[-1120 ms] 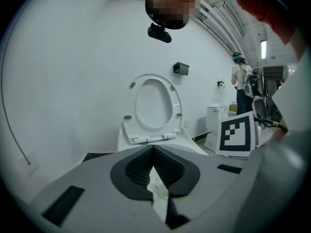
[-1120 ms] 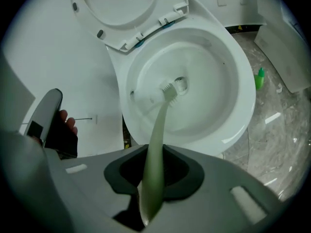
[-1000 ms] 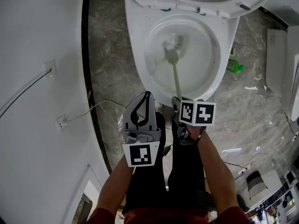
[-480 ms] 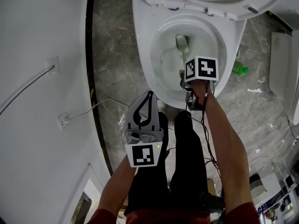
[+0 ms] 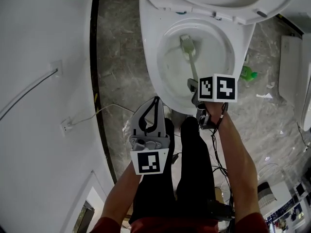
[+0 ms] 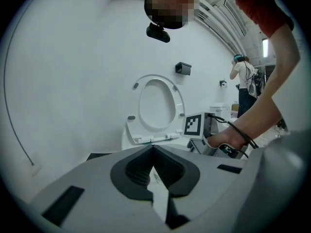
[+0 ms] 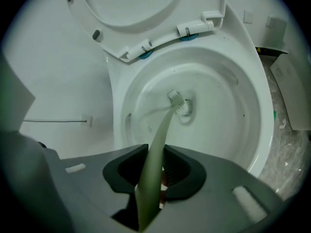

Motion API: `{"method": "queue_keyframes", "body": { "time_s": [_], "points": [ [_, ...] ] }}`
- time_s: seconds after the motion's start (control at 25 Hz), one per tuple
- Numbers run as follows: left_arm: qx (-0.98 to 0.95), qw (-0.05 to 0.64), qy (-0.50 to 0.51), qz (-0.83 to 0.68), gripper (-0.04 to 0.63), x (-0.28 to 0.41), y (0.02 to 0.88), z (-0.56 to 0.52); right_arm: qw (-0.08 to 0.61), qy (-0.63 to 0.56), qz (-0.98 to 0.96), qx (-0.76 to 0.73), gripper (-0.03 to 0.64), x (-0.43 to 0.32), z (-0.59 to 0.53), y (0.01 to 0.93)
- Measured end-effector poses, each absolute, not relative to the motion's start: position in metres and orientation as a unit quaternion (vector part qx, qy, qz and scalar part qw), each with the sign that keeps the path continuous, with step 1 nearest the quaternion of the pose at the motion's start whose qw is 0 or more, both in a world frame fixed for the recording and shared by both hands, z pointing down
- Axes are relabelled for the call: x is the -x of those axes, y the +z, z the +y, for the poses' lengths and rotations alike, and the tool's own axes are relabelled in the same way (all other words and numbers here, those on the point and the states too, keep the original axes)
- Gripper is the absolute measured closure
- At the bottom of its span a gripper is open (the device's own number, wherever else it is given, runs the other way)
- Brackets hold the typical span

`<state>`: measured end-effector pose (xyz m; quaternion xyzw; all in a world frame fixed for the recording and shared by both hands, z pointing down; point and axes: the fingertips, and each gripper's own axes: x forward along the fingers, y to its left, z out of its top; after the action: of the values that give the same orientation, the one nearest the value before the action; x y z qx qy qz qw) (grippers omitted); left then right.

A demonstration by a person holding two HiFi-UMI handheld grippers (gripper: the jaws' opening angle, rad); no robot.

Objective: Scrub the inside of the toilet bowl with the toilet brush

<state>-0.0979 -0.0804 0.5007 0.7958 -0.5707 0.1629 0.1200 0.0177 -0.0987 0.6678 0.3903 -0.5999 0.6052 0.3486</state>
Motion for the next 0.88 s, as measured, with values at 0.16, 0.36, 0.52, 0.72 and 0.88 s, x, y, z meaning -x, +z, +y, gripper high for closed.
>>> {"method": "queue_keyframes", "body": {
  "time_s": [0.16, 0.36, 0.52, 0.72, 0.88],
  "points": [
    [-0.797, 0.118, 0.158, -0.571, 0.591, 0.095, 0.498, -0.086, 0.327, 0.628, -0.589, -0.39, 0.514, -0.013, -0.104, 0.672],
    [-0.798, 0.115, 0.158, -0.57, 0.591, 0.093, 0.498, -0.088, 0.262, 0.698, -0.524, -0.413, 0.512, -0.02, -0.124, 0.704],
    [-0.798, 0.119, 0.162, -0.568, 0.591, 0.094, 0.501, -0.083, 0.273, 0.686, -0.529, -0.418, 0.511, -0.025, -0.126, 0.706],
    [-0.8, 0.117, 0.161, -0.566, 0.591, 0.09, 0.498, -0.085, 0.247, 0.67, -0.552, -0.431, 0.511, -0.036, -0.116, 0.667],
    [-0.804, 0.112, 0.153, -0.563, 0.591, 0.084, 0.493, -0.094, 0.217, 0.67, -0.556, -0.441, 0.511, -0.046, -0.113, 0.635]
  ]
}}
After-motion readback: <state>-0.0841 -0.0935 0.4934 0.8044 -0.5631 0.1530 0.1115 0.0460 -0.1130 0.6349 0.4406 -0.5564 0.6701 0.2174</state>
